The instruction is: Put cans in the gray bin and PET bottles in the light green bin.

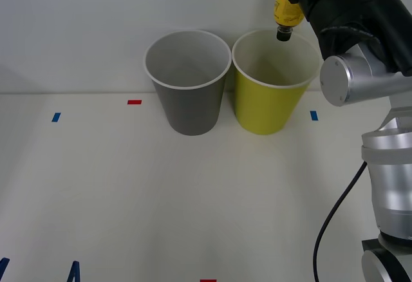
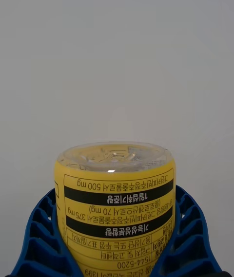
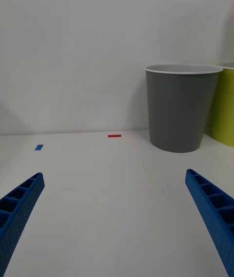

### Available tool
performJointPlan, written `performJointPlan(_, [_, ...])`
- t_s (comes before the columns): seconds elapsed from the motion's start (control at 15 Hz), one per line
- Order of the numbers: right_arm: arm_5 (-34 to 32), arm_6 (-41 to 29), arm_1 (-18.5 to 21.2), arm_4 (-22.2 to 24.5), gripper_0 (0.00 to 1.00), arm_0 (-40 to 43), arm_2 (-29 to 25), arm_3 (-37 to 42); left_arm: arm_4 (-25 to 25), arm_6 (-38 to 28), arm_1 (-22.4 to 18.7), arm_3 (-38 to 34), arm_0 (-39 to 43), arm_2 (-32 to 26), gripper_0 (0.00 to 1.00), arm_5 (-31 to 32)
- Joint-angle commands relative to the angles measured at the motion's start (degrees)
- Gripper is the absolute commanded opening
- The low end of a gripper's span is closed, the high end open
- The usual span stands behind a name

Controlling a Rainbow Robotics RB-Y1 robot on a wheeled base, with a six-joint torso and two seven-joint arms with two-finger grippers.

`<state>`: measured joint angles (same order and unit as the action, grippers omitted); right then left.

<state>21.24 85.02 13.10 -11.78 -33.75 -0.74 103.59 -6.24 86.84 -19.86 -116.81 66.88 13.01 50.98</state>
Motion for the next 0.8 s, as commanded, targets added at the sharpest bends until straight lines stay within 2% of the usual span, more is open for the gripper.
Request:
performJointPlan(0.07, [-1.7,-0.2,0.6,-0.1,0.00,0.0,1.1,-1.4,0.0,0.0,0.0,0.0,0.0,0.0,1.00,0.0])
performJointPlan(0.13, [-1.7,-0.2,0.6,-0.1,0.00,0.0,1.2,-1.4,0.0,0.0,0.0,0.0,0.0,0.0,1.00,0.0])
performJointPlan(0.2, [-1.7,-0.4,0.5,-0.1,0.09,0.0,1.3,-1.4,0.0,0.0,0.0,0.0,0.0,0.0,1.00,0.0])
performJointPlan(0.33, [-1.7,-0.7,0.5,-0.1,1.00,0.0,1.2,-1.4,0.0,0.0,0.0,0.0,0.0,0.0,1.00,0.0])
performJointPlan(0.67, [-1.7,-0.7,0.2,-0.2,1.00,0.0,1.5,-1.1,0.0,0.0,0.0,0.0,0.0,0.0,1.00,0.0])
performJointPlan(0.8, [-1.7,-0.3,-0.1,1.2,1.00,0.2,1.5,-0.8,0.0,0.0,0.0,0.0,0.0,0.0,1.00,0.0])
